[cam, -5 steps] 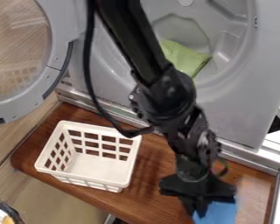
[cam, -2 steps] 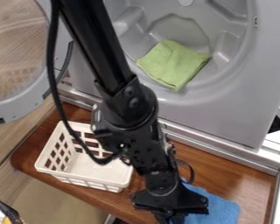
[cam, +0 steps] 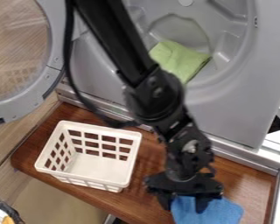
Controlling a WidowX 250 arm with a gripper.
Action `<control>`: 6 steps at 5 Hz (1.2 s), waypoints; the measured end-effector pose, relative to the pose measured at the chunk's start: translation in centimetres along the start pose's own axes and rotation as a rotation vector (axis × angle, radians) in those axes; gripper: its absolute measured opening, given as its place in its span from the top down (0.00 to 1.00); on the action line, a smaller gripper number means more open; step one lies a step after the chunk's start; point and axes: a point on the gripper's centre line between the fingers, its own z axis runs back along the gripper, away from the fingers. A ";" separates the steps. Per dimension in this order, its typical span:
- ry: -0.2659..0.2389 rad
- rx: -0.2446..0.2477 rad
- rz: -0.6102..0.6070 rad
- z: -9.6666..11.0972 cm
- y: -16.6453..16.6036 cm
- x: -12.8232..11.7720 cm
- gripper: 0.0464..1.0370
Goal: Moved the cloth from inside the bascket to the right side
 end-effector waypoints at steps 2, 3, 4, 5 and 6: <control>-0.032 0.054 0.008 1.9 -1.9 1.0 0.03; -0.008 0.085 0.046 3.4 -1.5 0.7 0.03; 0.055 0.159 0.047 4.7 -1.1 0.5 0.04; 0.091 0.162 0.034 5.4 -1.5 1.0 0.04; 0.114 0.162 0.039 5.5 -1.5 3.6 0.04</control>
